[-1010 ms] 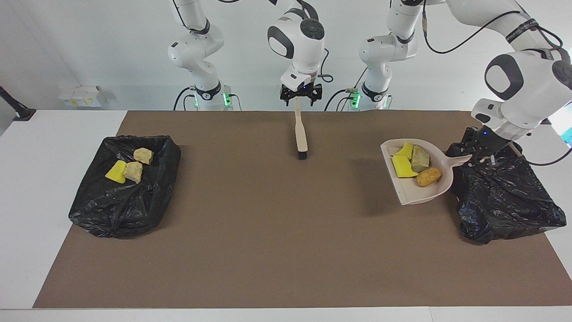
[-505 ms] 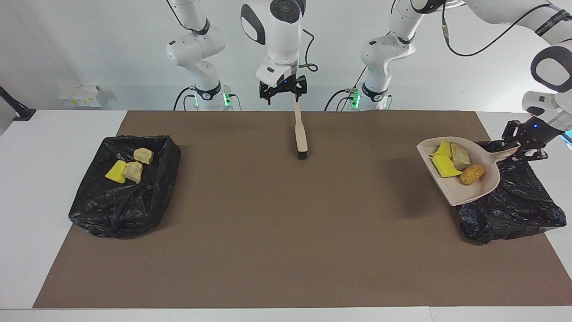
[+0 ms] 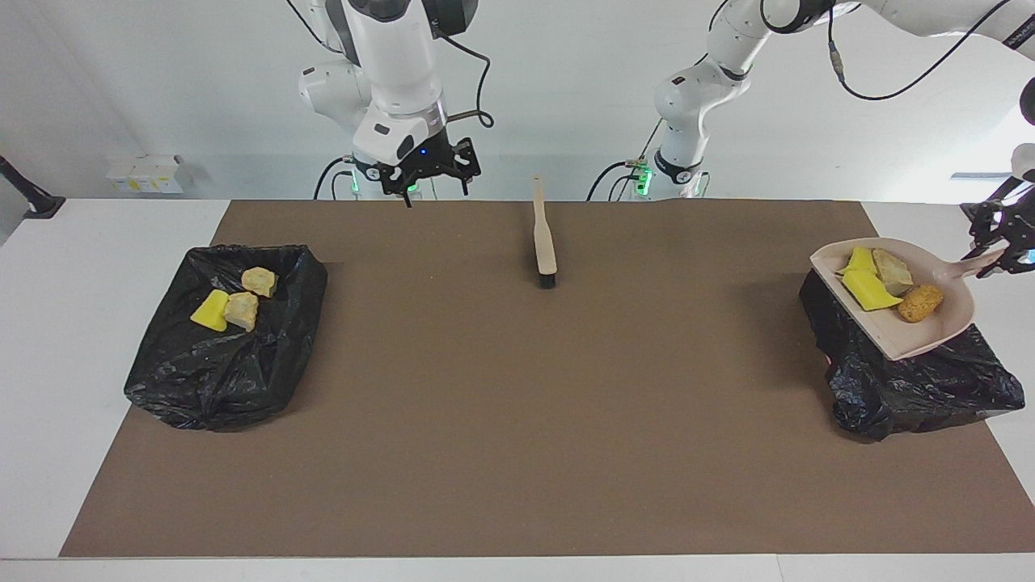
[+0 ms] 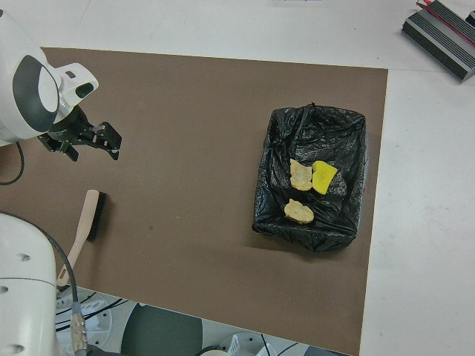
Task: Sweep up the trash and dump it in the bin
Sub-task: 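Tilt the dustpan with the left gripper to dump trash into the bin, then lift the empty dustpan with the left gripper away from the bin, then lower the dustpan onto the table center with the left gripper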
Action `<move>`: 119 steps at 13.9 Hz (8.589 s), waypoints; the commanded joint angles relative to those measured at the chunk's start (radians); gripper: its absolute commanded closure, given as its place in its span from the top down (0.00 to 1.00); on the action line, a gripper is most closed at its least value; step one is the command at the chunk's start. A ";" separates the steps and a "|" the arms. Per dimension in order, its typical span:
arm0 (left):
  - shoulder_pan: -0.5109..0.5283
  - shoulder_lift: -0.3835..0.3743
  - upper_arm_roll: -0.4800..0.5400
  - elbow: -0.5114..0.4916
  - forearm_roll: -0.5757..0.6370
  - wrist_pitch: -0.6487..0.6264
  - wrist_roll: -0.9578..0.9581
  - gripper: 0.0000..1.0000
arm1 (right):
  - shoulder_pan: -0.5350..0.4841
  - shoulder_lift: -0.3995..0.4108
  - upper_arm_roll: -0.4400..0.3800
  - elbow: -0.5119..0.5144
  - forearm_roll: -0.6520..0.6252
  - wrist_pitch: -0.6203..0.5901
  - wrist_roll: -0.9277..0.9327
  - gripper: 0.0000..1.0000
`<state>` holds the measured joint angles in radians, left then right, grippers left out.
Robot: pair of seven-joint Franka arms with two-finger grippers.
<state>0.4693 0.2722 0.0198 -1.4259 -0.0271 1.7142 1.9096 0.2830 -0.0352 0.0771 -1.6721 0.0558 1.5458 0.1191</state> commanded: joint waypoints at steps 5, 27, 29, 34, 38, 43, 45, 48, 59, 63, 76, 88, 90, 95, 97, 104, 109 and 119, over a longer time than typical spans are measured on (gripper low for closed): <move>0.014 0.004 0.009 0.056 0.153 0.010 0.026 0.00 | -0.151 0.014 -0.023 0.046 -0.117 -0.039 -0.317 1.00; -0.173 -0.105 0.006 -0.156 0.950 0.288 -0.317 0.00 | -0.383 -0.054 0.007 0.046 -0.036 -0.024 -0.116 1.00; -0.202 -0.105 0.008 -0.156 1.007 0.280 -0.368 0.00 | -0.383 -0.069 0.009 0.022 -0.059 0.000 -0.197 1.00; -0.189 -0.108 0.002 -0.157 0.992 0.294 -0.383 0.00 | -0.383 -0.074 0.010 0.015 -0.057 -0.001 -0.193 1.00; -0.192 -0.102 0.002 -0.149 0.900 0.306 -0.371 0.00 | -0.383 -0.069 0.012 0.022 -0.057 0.002 -0.187 1.00; -0.192 -0.096 0.002 -0.146 0.705 0.303 -0.370 0.00 | -0.361 -0.074 0.012 0.023 -0.057 -0.007 -0.135 1.00; -0.196 -0.097 0.000 -0.154 0.673 0.298 -0.368 0.00 | -0.361 -0.074 0.012 0.022 -0.054 -0.012 -0.121 1.00; -0.202 -0.110 0.000 -0.186 0.564 0.269 -0.368 0.00 | -0.363 -0.074 0.010 0.022 -0.044 -0.010 -0.124 1.00; -0.230 -0.114 -0.003 -0.237 0.299 0.226 -0.392 0.00 | -0.369 -0.069 0.007 0.026 -0.040 -0.009 -0.131 1.00; -0.335 -0.151 -0.003 -0.307 0.294 0.222 -0.604 0.00 | -0.364 -0.072 0.007 0.025 -0.042 -0.004 -0.122 1.00; -0.716 -0.162 -0.004 -0.410 0.187 0.145 -1.518 0.00 | -0.366 -0.069 0.007 0.026 -0.039 -0.007 -0.076 1.00; -0.978 -0.042 -0.007 -0.311 -0.066 0.222 -2.117 0.00 | -0.366 -0.069 0.007 0.026 -0.039 -0.007 -0.076 1.00; -0.995 0.007 -0.009 -0.277 -0.067 0.223 -2.202 0.00 | -0.366 -0.069 0.007 0.026 -0.039 -0.007 -0.076 1.00; -1.034 0.085 -0.009 -0.203 -0.067 0.239 -2.265 0.00 | -0.366 -0.069 0.007 0.026 -0.039 -0.007 -0.076 1.00; -1.051 0.126 -0.009 -0.156 -0.067 0.245 -2.296 0.00 | -0.366 -0.069 0.007 0.026 -0.039 -0.007 -0.076 1.00; -1.106 0.268 -0.009 -0.051 -0.062 0.303 -2.405 0.00 | -0.366 -0.069 0.007 0.026 -0.039 -0.007 -0.076 1.00; -1.103 0.266 -0.011 -0.053 -0.059 0.304 -2.394 0.35 | -0.366 -0.069 0.007 0.026 -0.039 -0.007 -0.076 1.00; -1.037 0.135 -0.011 -0.152 -0.060 0.332 -2.350 1.00 | -0.366 -0.069 0.007 0.026 -0.039 -0.007 -0.076 1.00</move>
<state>-0.6043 0.4906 0.0082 -1.5108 -0.0787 2.0711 -0.4625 -0.0745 -0.0843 0.0802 -1.6234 0.0096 1.5297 0.0224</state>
